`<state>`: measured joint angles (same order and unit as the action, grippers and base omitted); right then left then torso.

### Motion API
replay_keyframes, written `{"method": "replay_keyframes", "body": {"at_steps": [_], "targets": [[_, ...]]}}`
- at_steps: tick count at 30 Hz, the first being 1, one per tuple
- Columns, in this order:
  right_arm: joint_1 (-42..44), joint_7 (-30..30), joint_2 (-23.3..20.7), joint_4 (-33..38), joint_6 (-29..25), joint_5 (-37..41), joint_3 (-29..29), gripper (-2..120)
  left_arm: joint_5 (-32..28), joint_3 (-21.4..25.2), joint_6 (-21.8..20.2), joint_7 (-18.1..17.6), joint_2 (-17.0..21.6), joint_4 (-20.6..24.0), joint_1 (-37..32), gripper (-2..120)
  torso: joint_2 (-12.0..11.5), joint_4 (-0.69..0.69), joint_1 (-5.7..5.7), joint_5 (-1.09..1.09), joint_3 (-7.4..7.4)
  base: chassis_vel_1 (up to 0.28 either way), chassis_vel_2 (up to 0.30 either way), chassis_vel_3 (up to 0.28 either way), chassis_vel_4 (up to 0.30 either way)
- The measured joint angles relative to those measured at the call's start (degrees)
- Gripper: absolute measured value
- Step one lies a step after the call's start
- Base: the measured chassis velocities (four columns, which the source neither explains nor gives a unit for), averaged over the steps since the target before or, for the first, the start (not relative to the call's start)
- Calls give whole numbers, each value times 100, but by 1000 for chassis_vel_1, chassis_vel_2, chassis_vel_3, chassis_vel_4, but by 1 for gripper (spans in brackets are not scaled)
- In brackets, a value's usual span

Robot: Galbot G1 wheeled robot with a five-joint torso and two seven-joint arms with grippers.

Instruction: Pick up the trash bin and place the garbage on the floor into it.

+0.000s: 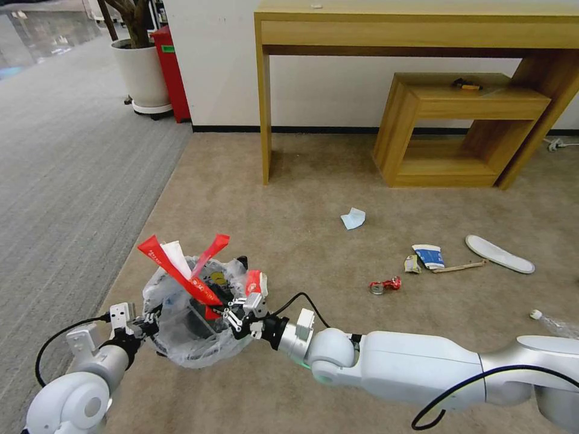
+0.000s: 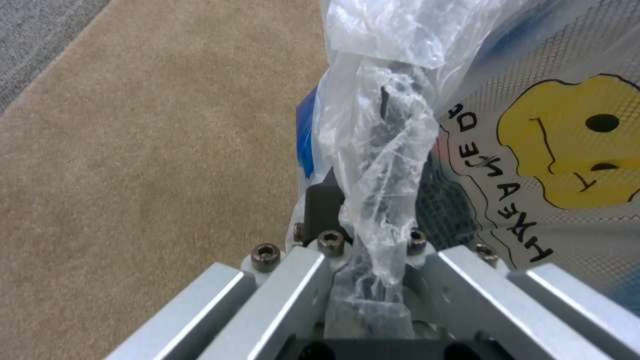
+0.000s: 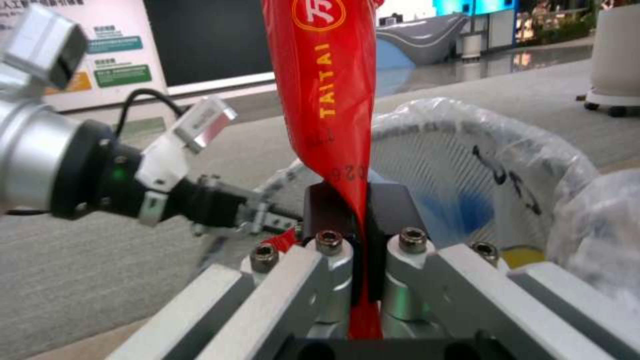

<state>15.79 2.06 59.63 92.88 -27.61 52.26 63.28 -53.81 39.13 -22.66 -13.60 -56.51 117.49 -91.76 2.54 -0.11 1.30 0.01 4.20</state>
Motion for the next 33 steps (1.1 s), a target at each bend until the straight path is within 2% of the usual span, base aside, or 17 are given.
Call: {"method": "replay_keyframes", "body": {"at_steps": [7,17,28,29,30,32,33], "targets": [[-294,39,9,73,166,131,110,0,55,36,-1,6,23,21,-64,0,0,0,0,0,0,0,0,0,0],[-1140,129,-16,354,574,540,796,0,282,56,24,134,6,41,-97,0,0,1,0,-1,0,0,0,0,0],[-1352,145,-16,421,674,565,1123,0,275,98,28,141,-3,140,-163,0,0,1,0,-1,0,0,0,0,0],[-1343,149,-26,430,674,551,1123,0,271,111,29,141,-3,145,-164,0,0,0,0,-1,0,0,0,0,0],[-1327,146,-43,435,678,529,1123,7,268,116,30,141,-3,146,-169,0,0,0,0,0,0,0,0,0,0],[-1315,143,-57,434,686,511,1116,8,266,116,29,141,-3,146,-173,0,0,0,0,-1,0,0,0,0,0],[-1294,142,-75,432,686,483,1094,15,264,116,29,141,-3,145,-177,0,0,0,0,-1,0,0,0,0,0]]}}
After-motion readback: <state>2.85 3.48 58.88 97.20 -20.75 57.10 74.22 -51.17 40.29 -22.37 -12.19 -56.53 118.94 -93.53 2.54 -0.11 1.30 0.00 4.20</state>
